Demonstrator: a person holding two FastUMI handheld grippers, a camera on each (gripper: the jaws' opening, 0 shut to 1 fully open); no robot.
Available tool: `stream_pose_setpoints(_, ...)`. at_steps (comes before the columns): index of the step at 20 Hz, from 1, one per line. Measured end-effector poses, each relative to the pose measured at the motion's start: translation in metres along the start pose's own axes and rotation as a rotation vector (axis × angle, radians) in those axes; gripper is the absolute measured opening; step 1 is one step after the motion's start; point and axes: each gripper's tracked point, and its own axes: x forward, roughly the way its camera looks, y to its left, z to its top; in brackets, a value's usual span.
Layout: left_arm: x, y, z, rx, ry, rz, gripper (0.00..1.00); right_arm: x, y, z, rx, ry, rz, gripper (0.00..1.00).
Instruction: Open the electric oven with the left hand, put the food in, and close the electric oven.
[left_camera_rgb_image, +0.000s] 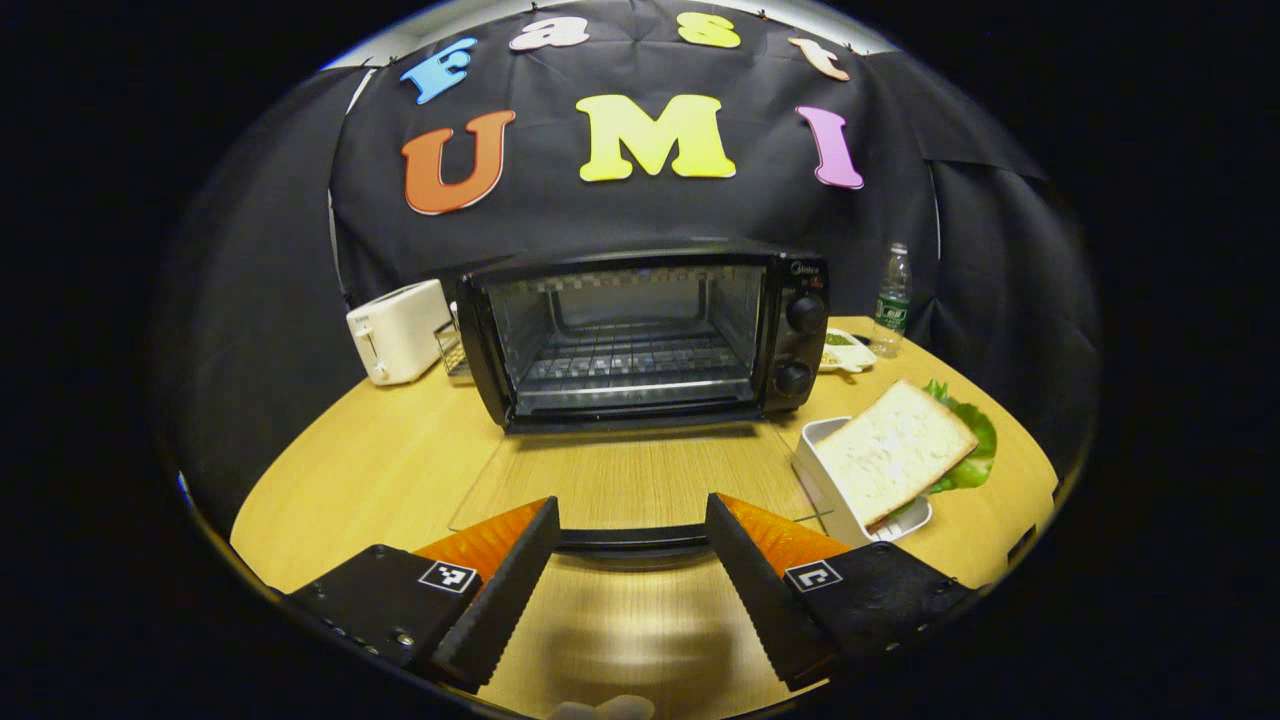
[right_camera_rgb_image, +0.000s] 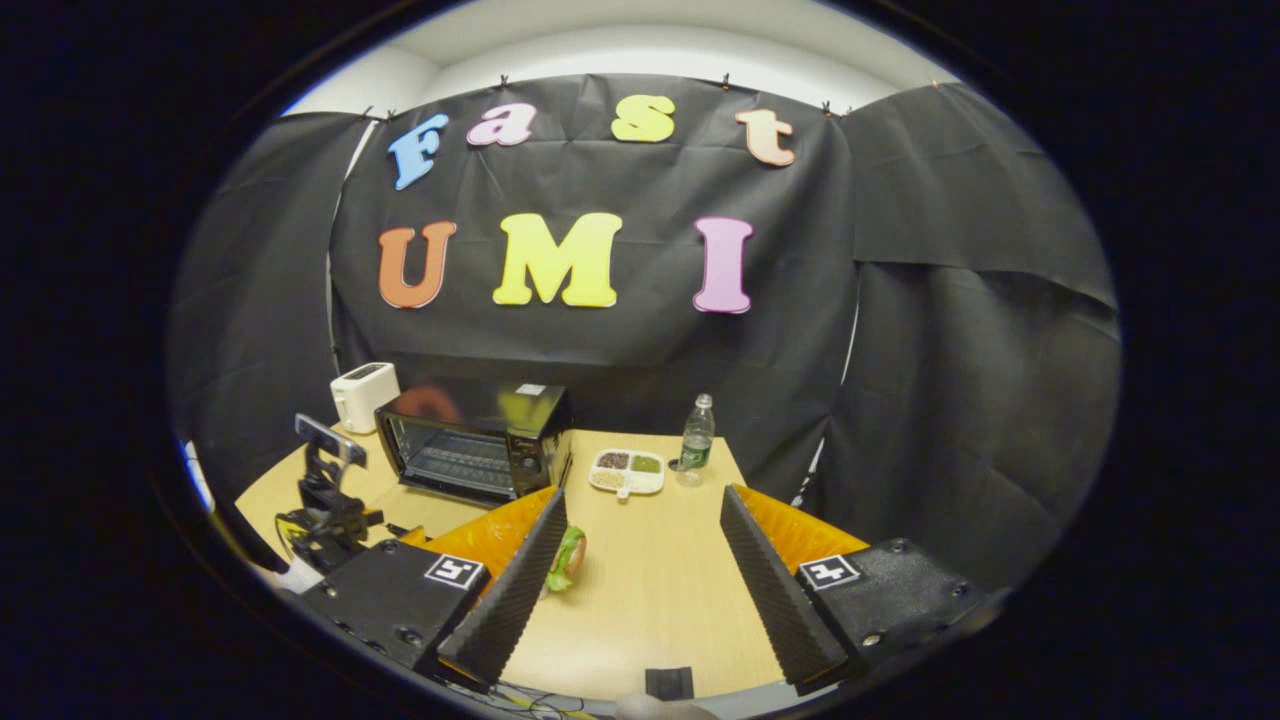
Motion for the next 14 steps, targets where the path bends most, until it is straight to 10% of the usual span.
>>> stream_pose_setpoints(14, -0.144, -0.017, 0.158, -0.011, -0.216, 0.068, 0.96, 0.134, 0.065, -0.129, 0.268, 0.412, 0.483, 0.93)
